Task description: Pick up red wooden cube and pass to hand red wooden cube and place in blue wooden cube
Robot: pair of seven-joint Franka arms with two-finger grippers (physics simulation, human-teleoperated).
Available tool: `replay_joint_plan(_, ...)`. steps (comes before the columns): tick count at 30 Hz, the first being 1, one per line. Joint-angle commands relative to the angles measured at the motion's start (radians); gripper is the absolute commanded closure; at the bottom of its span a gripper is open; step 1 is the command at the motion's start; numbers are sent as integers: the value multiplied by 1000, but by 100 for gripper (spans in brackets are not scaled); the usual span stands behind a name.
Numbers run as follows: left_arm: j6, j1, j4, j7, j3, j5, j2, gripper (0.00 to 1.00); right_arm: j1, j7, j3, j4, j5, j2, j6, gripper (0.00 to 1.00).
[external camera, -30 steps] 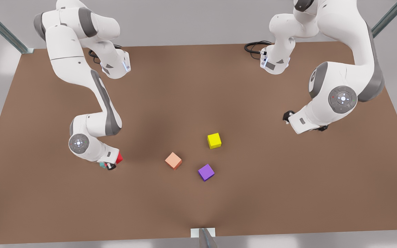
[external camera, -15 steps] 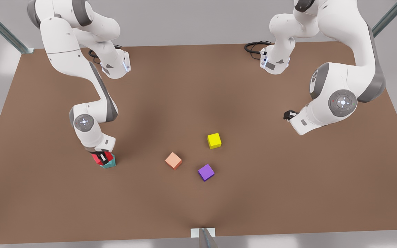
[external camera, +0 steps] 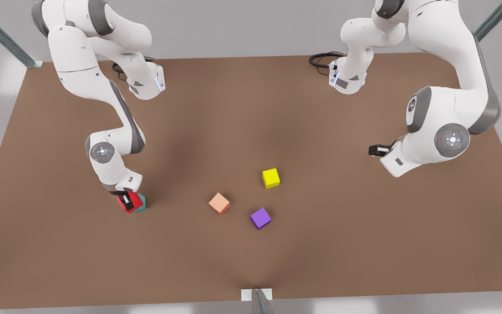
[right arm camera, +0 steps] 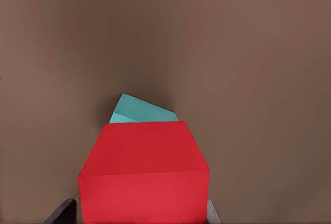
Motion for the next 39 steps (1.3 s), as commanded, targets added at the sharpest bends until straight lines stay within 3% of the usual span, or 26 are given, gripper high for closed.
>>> replay_joint_plan(1,0,-2,1,-30,-2,-5,7,0,-5,38,1,-1,0,5,27,0)
replay_joint_plan(17,23,-5,-1,-33,-2,-3,8,0,-3,44,9,11,9,-47,4,0)
replay_joint_plan(20,22,-5,-1,-33,-2,-3,8,0,6,47,12,58,90,-84,-93,0)
replay_joint_plan(21,22,-5,-1,-33,-2,-3,8,0,14,54,24,138,164,-84,-220,0)
replay_joint_plan(23,20,-6,-1,-33,-2,-3,8,0,11,447,24,296,326,-64,-538,0)
replay_joint_plan(25,16,-6,1,-35,-3,-3,5,0,0,1216,15,420,349,-13,-800,0)
replay_joint_plan(28,3,-8,1,-36,-3,-3,2,0,-8,1716,6,499,339,19,-906,0)
replay_joint_plan(32,3,-8,-1,-36,-9,0,4,0,-6,1893,4,715,332,0,-1138,0)
replay_joint_plan(35,5,-8,-1,-36,-9,0,7,0,-8,1882,0,756,332,-69,-1190,0)
replay_joint_plan(39,5,-8,-1,-36,-9,0,7,0,-35,1876,-8,606,332,-225,-1201,0)
